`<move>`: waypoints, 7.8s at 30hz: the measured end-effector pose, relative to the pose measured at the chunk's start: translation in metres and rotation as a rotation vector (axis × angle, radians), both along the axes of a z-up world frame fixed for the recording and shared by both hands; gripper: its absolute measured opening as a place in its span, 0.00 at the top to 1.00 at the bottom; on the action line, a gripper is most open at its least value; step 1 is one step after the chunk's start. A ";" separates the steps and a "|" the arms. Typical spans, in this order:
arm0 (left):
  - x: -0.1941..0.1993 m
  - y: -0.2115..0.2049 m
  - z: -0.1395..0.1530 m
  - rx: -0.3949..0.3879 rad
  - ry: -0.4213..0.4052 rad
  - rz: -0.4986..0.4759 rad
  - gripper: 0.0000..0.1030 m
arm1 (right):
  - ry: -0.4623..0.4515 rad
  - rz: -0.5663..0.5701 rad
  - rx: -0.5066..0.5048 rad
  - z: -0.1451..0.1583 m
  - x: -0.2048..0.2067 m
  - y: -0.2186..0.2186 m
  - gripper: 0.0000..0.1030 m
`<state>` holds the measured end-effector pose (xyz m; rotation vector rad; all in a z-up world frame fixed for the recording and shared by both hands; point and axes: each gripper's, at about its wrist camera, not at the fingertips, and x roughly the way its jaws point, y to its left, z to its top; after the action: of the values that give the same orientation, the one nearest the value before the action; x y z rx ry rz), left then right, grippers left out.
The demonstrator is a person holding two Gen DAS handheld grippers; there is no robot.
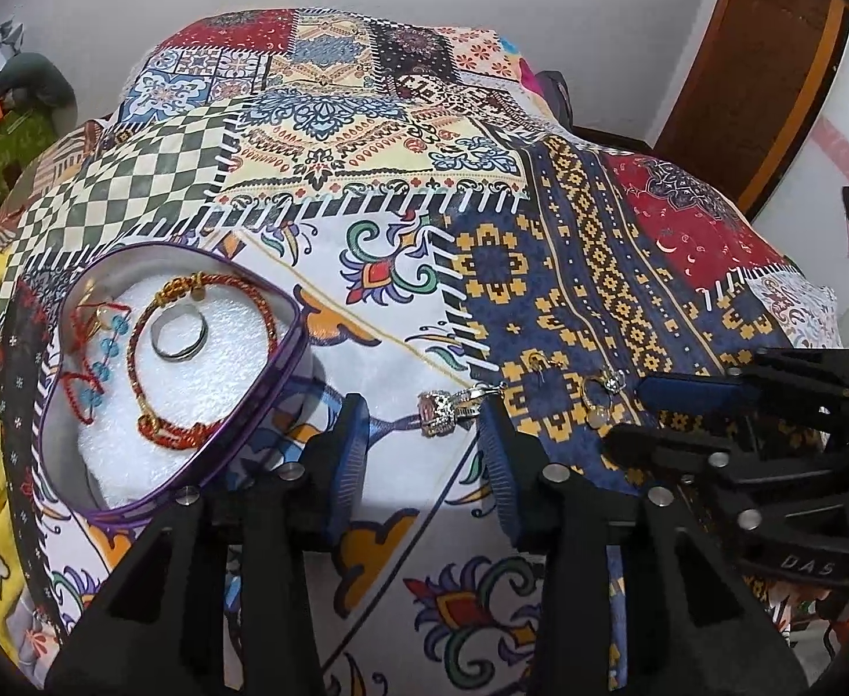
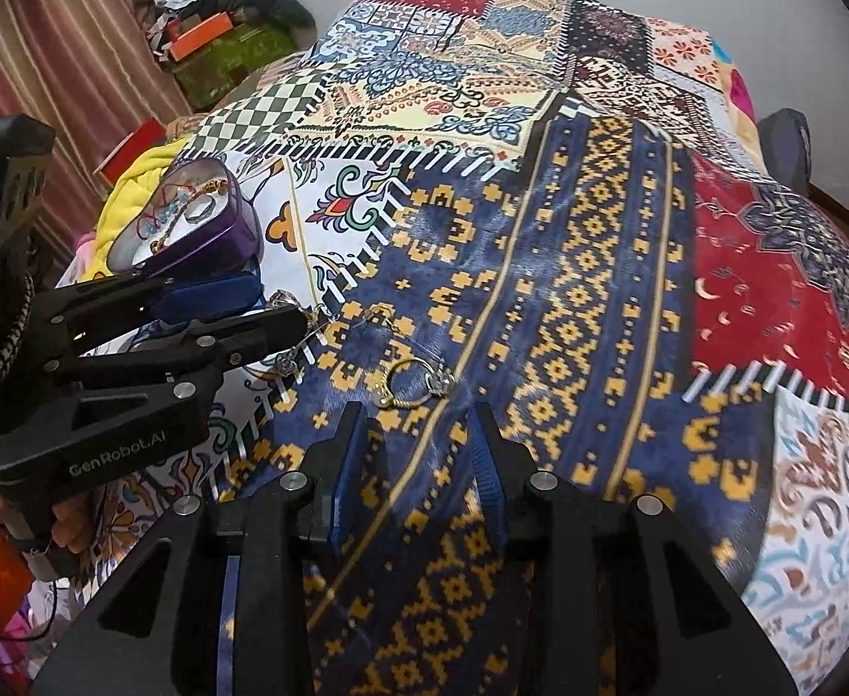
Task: Organize jewelry
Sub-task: 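Move both tools back toward the remaining rings and keychains on the quilt, then grasp a silver keychain with the left gripper while the right grasps a silver ring, then carry the keychain over the tin with the left gripper while the right carries its ring there, then open both grippers to drop the keychain and ring into the tin, then move both tools back to the last keychain and ring beside the tin, then grasp the silver keychain with the left gripper while the right grasps the gold ring, then carry the keychain over the tin with the left gripper while the right carries the ring there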
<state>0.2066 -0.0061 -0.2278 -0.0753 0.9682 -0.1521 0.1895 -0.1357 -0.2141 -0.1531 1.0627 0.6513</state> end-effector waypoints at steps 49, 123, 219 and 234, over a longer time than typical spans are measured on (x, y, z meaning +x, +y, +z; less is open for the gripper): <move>-0.028 0.020 0.023 -0.044 -0.064 0.037 0.86 | -0.075 -0.103 0.035 0.019 0.010 -0.014 0.91; -0.043 0.105 0.044 -0.042 -0.134 0.169 0.86 | -0.105 0.177 0.090 0.044 0.007 0.143 0.91; -0.022 0.001 0.032 -0.040 -0.054 0.010 0.92 | -0.043 -0.080 0.067 0.011 0.004 -0.006 0.78; -0.058 0.025 0.104 -0.006 -0.248 0.078 0.92 | -0.187 -0.078 0.104 0.070 -0.013 0.004 0.78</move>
<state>0.1487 0.0189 -0.1234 -0.0974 0.7164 -0.0898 0.1760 -0.1316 -0.1443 -0.0804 0.8489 0.6084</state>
